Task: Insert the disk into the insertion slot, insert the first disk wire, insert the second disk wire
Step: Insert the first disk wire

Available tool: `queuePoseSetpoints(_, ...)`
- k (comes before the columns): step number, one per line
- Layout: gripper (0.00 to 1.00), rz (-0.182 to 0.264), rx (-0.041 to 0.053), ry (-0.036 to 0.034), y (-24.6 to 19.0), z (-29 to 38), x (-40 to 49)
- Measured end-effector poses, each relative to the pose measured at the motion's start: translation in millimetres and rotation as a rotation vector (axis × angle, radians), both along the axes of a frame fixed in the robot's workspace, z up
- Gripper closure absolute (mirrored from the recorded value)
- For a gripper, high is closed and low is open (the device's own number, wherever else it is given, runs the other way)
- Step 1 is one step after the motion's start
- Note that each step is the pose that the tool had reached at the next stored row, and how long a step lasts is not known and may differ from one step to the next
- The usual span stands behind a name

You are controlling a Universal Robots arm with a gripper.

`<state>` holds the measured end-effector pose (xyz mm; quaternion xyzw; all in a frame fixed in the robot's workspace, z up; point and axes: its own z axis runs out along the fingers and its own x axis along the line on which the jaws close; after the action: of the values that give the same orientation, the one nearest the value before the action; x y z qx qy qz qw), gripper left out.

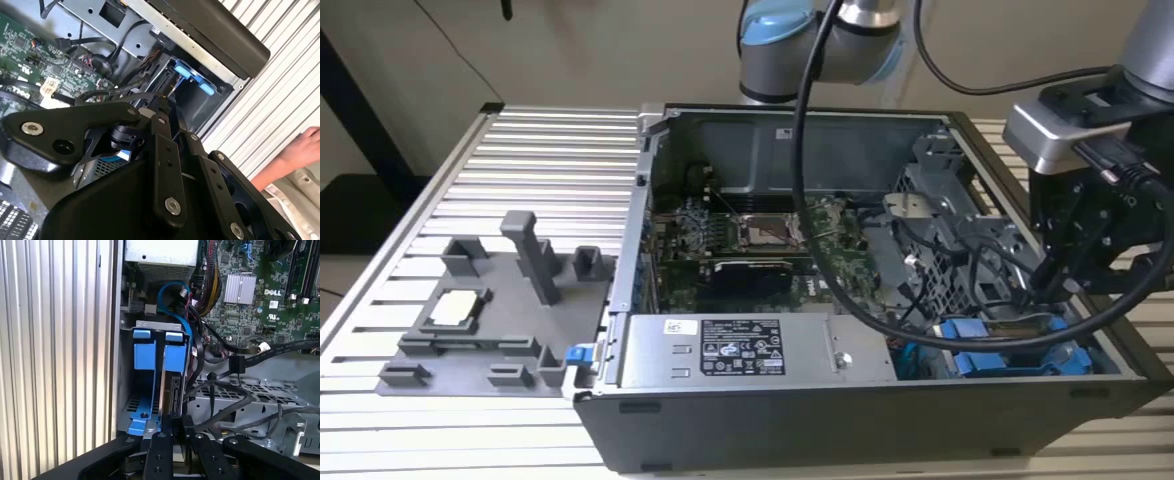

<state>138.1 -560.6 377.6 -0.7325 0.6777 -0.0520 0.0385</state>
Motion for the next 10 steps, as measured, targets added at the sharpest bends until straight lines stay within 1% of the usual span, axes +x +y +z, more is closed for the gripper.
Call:
queuePoseSetpoints(2, 0.81, 0.0, 0.0001, 0.0132, -0.7, -1.4, 3.7)
queuePoseSetpoints(4, 0.81, 0.0, 0.0, 0.0288, -1.1, -2.3, 7.2)
queuePoseSetpoints(8, 0.81, 0.0, 0.0001, 0.0706, -1.4, -3.6, 14.1)
queuePoseSetpoints(9, 0.81, 0.0, 0.0001, 0.0795, -1.5, -4.0, 15.8)
queuePoseSetpoints(10, 0.81, 0.0, 0.0001, 0.087, -1.5, -4.7, 17.2)
